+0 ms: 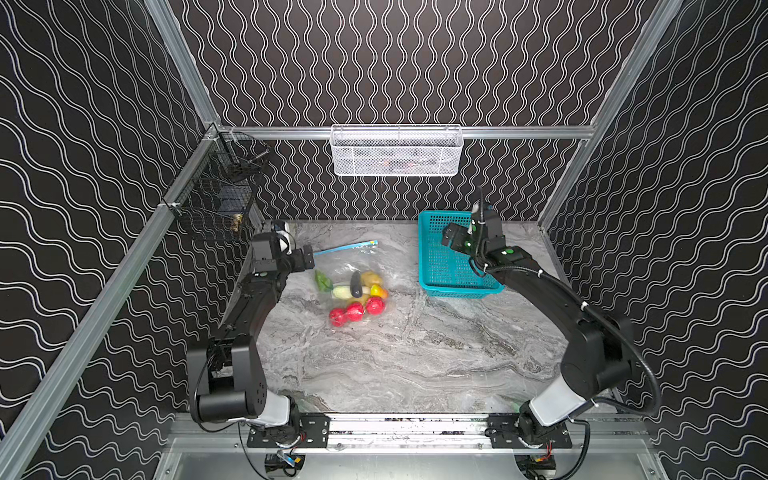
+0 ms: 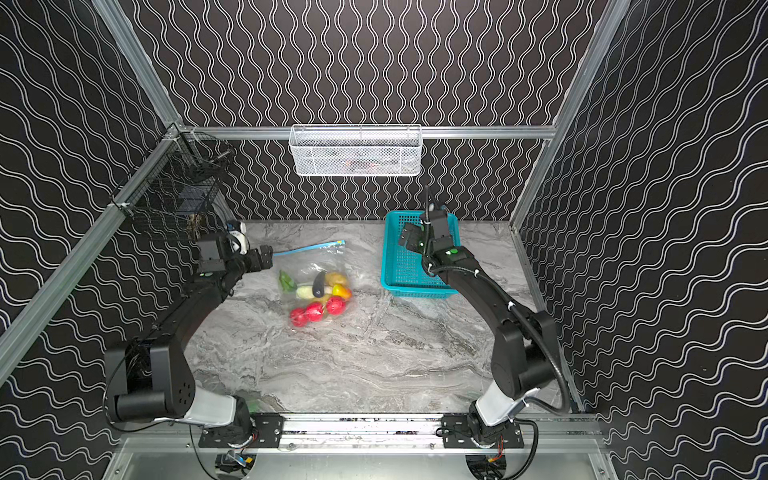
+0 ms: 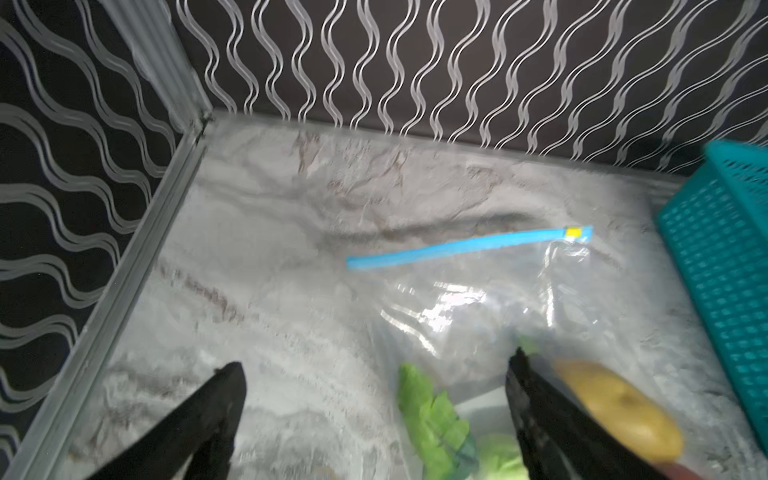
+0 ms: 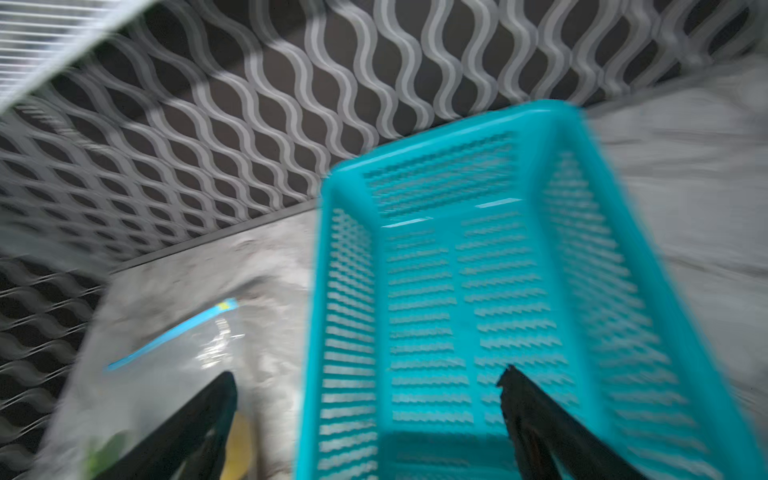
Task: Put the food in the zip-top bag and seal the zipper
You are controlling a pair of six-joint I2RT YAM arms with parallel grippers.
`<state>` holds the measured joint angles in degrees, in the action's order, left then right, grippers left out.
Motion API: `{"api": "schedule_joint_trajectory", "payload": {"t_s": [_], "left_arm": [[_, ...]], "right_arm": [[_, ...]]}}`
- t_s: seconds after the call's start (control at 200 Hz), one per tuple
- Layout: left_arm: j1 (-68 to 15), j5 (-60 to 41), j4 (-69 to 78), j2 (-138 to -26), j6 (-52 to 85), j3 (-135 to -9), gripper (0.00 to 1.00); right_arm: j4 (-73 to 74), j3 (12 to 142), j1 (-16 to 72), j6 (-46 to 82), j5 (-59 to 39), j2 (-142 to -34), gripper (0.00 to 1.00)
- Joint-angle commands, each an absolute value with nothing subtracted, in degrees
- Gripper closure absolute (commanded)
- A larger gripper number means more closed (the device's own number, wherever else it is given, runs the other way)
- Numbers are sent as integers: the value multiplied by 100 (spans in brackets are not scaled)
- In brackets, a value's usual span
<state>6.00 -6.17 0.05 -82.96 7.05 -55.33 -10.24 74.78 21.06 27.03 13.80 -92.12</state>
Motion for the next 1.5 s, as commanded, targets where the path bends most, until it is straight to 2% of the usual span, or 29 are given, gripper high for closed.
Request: {"api": "schedule_joint_trajectory", "payload": {"t_s": [0.0,0.245,0.435,0.536,0.681,0.771,0.886,0.946,1.011,1.091,1.296,1.496], "left_arm": [[606,-378,792,-8175,765,-5019,1],[606,-299,3006,-8105,306,-3335,1],[606,-399,4872,-8077,355,-2345,1],[604,-618,4820,-8042,436,-2299,1],[606,-610,4676,-7947,355,-2221,1],[605,-678,4718,-7948,313,-2047,1],[604,-330,5597,-8298,375,-1762,1],[598,-117,5198,-8436,456,-1966,1],[598,115,5172,-8624,538,-2066,1],[589,-80,5468,-8791,451,-2001,1],[521,-285,5811,-8803,298,-1829,1],[479,-389,6376,-8880,198,-1561,1]], "right_arm": [[-1036,6984,2110,3034,2763,-8862,1],[654,4994,2110,2573,3642,-7733,1],[481,4575,2114,2549,5064,-7646,1],[275,4637,2101,2451,5424,-7885,1],[362,4420,2102,2417,5414,-7955,1],[1034,3882,2101,2259,5328,-7673,1],[2062,3127,2101,1645,4855,-7285,1],[2542,2824,2101,1340,4537,-7148,1],[2860,2640,2108,1223,4551,-7085,1],[3230,2527,2096,946,4796,-7093,1],[4895,1997,2004,141,5209,-7455,1],[6574,1550,1812,-509,5023,-8090,1]]}}
